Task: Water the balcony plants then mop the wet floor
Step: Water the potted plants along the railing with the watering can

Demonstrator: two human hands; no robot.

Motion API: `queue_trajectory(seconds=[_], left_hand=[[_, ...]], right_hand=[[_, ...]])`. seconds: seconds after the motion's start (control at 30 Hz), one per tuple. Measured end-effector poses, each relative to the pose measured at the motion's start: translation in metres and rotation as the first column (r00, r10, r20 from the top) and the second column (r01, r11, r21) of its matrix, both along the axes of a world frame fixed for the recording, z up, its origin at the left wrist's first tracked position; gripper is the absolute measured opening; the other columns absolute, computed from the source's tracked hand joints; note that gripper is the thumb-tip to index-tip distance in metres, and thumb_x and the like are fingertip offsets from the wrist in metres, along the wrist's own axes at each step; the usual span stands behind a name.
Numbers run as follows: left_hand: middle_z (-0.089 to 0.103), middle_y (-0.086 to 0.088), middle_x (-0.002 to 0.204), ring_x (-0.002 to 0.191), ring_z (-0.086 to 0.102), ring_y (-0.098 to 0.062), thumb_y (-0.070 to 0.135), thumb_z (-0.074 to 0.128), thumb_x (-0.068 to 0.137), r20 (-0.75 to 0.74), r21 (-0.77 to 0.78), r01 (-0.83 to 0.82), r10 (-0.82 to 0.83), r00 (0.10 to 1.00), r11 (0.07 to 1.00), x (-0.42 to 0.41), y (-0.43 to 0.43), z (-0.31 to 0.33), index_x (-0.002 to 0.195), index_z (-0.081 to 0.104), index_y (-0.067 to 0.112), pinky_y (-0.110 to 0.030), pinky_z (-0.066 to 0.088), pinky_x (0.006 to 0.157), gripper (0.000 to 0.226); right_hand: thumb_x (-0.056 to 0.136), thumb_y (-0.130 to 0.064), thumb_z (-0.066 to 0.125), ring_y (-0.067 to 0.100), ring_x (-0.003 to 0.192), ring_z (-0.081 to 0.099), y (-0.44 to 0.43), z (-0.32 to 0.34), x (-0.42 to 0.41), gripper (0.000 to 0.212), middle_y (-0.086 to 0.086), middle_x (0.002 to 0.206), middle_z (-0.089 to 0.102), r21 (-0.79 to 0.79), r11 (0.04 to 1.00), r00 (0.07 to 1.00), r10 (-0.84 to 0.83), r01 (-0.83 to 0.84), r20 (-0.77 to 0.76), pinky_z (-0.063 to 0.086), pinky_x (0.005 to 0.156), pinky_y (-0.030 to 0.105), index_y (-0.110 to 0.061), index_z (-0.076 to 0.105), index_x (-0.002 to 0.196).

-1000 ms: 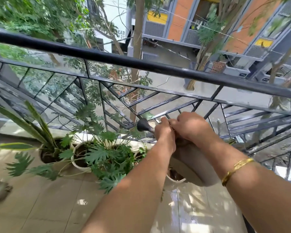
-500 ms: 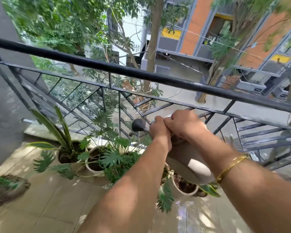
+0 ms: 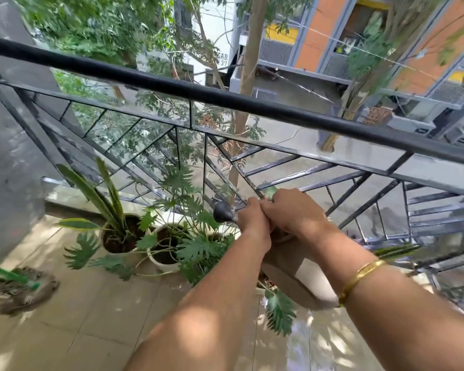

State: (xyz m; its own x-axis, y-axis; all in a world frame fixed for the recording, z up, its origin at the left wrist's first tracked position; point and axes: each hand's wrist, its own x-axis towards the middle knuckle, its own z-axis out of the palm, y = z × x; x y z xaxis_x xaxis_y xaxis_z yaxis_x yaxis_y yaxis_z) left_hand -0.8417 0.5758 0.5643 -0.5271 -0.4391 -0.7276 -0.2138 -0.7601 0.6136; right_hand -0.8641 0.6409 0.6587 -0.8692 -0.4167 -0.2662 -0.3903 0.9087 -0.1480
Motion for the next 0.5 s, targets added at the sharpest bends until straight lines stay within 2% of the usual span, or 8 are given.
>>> queue_trajectory(seconds=[0.07, 0.17, 0.23, 0.3, 0.33, 0.37, 0.43, 0.5], left_hand=[[0.066, -0.012, 0.084, 0.075, 0.063, -0.027, 0.048, 0.049, 0.079, 0.012, -0.006, 0.030, -0.030, 0.999, 1.000, -0.003, -0.002, -0.004, 0.105, 0.069, 0.005, -0.032, 0.049, 0.060, 0.055], [0.068, -0.015, 0.078, 0.066, 0.062, -0.027, 0.049, 0.048, 0.077, 0.045, -0.026, 0.045, -0.044, 0.998, 0.999, -0.006, -0.003, -0.005, 0.103, 0.071, 0.003, -0.026, 0.042, 0.050, 0.057], [0.073, -0.021, 0.094, 0.081, 0.071, -0.034, 0.051, 0.048, 0.078, 0.052, -0.037, 0.063, -0.061, 0.997, 0.997, -0.009, -0.004, -0.007, 0.104, 0.070, 0.002, -0.031, 0.046, 0.057, 0.061], [0.069, -0.024, 0.111, 0.091, 0.071, -0.036, 0.055, 0.048, 0.076, 0.059, -0.034, 0.070, -0.068, 0.996, 0.997, -0.014, -0.004, -0.013, 0.105, 0.069, 0.002, -0.035, 0.047, 0.063, 0.064], [0.070, -0.024, 0.109, 0.091, 0.071, -0.037, 0.055, 0.049, 0.075, 0.052, -0.028, 0.087, -0.086, 0.995, 0.996, -0.013, -0.004, -0.009, 0.105, 0.068, 0.002, -0.035, 0.047, 0.063, 0.064], [0.072, -0.022, 0.099, 0.087, 0.070, -0.036, 0.054, 0.050, 0.076, 0.040, -0.029, 0.081, -0.080, 0.996, 0.996, -0.013, -0.004, -0.007, 0.104, 0.068, 0.002, -0.035, 0.048, 0.063, 0.062], [0.070, -0.013, 0.082, 0.079, 0.068, -0.030, 0.056, 0.052, 0.077, 0.017, 0.000, 0.074, -0.074, 0.997, 0.997, -0.018, 0.001, -0.006, 0.098, 0.071, 0.007, -0.035, 0.055, 0.067, 0.056], [0.075, -0.013, 0.092, 0.086, 0.072, -0.030, 0.063, 0.055, 0.068, 0.036, 0.036, 0.084, -0.085, 0.996, 0.996, -0.023, 0.003, -0.010, 0.101, 0.071, 0.008, -0.044, 0.061, 0.082, 0.066]], right_hand=[[0.099, -0.050, 0.052, 0.019, 0.063, 0.060, -0.004, -0.003, -0.003, 0.049, 0.000, 0.067, 0.060, -0.005, 1.000, 1.000, -0.006, 0.006, -0.012, 0.036, 0.052, 0.030, -0.016, 0.061, 0.066], [0.099, -0.046, 0.052, 0.022, 0.066, 0.061, -0.006, -0.004, -0.005, 0.045, 0.000, 0.067, 0.059, 0.004, 1.000, 1.000, 0.008, -0.008, -0.009, 0.037, 0.052, 0.031, -0.017, 0.060, 0.065], [0.100, -0.046, 0.052, 0.024, 0.068, 0.061, -0.006, -0.002, -0.007, 0.045, 0.000, 0.067, 0.058, 0.006, 1.000, 1.000, 0.009, -0.009, 0.012, 0.037, 0.053, 0.031, -0.017, 0.060, 0.066], [0.101, -0.047, 0.052, 0.024, 0.069, 0.059, -0.006, 0.000, -0.008, 0.045, 0.000, 0.068, 0.056, 0.008, 1.000, 1.000, -0.001, 0.001, 0.025, 0.039, 0.058, 0.033, -0.018, 0.058, 0.068], [0.101, -0.047, 0.051, 0.025, 0.069, 0.059, -0.005, 0.001, -0.008, 0.044, -0.001, 0.068, 0.054, 0.012, 1.000, 1.000, -0.011, 0.010, 0.029, 0.040, 0.061, 0.034, -0.018, 0.057, 0.068], [0.101, -0.047, 0.051, 0.023, 0.068, 0.057, -0.005, 0.002, -0.009, 0.043, -0.001, 0.069, 0.054, 0.014, 1.000, 0.999, -0.019, 0.019, 0.033, 0.041, 0.063, 0.034, -0.018, 0.056, 0.069], [0.101, -0.044, 0.050, 0.017, 0.063, 0.052, -0.002, 0.006, -0.011, 0.041, 0.001, 0.072, 0.055, 0.015, 0.999, 0.998, -0.045, 0.044, 0.041, 0.039, 0.059, 0.033, -0.018, 0.055, 0.070], [0.101, -0.045, 0.050, 0.020, 0.066, 0.055, 0.002, 0.008, -0.013, 0.041, 0.002, 0.075, 0.056, 0.017, 0.998, 0.997, -0.060, 0.060, 0.049, 0.040, 0.060, 0.032, -0.018, 0.054, 0.070]])
